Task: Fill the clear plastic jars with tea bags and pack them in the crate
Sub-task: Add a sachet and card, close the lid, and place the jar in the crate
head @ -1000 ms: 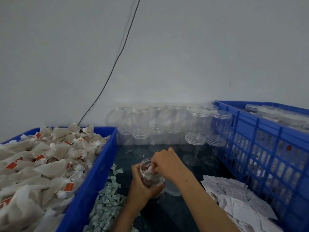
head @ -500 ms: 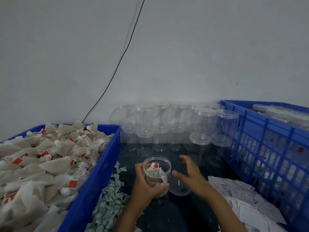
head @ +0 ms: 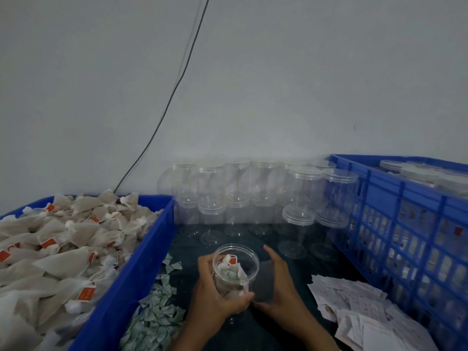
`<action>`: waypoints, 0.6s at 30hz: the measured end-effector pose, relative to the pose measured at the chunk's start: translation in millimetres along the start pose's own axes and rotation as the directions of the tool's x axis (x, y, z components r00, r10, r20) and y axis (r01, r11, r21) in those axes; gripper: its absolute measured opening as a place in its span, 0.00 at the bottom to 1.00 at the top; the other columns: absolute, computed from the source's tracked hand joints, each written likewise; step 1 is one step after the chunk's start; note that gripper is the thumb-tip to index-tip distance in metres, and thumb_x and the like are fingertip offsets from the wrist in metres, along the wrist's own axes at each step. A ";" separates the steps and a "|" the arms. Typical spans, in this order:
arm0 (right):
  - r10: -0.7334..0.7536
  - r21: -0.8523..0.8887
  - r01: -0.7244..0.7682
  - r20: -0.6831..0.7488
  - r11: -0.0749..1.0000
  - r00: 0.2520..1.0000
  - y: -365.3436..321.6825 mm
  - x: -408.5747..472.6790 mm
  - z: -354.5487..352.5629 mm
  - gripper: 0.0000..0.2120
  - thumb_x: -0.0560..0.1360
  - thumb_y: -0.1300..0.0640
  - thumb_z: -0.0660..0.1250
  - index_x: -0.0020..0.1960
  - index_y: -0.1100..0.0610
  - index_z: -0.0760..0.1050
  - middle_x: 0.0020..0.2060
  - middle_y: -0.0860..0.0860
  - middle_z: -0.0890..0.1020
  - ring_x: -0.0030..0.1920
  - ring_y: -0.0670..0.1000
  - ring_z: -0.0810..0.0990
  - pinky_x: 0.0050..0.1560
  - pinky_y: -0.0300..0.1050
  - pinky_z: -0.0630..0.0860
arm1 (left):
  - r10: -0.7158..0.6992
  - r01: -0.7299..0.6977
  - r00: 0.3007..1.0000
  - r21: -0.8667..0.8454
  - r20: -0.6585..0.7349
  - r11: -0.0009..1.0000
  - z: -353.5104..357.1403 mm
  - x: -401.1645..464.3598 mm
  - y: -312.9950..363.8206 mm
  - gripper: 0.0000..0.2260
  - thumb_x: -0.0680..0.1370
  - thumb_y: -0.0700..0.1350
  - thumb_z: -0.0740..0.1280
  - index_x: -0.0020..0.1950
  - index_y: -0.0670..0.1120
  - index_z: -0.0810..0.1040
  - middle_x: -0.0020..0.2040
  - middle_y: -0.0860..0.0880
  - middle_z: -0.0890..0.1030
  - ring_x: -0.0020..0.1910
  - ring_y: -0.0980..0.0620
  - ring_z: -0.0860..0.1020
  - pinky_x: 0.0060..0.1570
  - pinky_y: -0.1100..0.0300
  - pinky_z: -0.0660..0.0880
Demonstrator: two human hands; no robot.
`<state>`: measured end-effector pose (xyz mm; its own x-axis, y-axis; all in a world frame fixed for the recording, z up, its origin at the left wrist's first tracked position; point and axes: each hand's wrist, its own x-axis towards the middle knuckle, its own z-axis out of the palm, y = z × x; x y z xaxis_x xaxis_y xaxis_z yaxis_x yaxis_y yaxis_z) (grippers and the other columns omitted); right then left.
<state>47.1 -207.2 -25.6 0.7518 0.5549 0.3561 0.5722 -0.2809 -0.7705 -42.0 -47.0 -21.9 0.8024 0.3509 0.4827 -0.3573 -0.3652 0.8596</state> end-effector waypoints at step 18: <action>-0.224 0.163 0.270 -0.256 0.949 0.940 -58.4 -17.6 1.1 0.25 0.70 0.37 0.67 0.67 0.38 0.71 0.59 0.42 0.66 0.62 0.40 0.70 0.56 0.27 0.70 | 0.047 -0.090 0.964 0.156 0.260 0.984 3.9 1.6 18.5 0.47 0.63 0.50 0.80 0.74 0.65 0.57 0.69 0.62 0.70 0.66 0.60 0.72 0.60 0.57 0.75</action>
<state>0.1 -199.8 12.5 0.6626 0.3845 0.6427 0.6929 0.0108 -0.7209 -45.4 -56.5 -5.9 0.8815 0.0971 0.4621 -0.3489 -0.5255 0.7759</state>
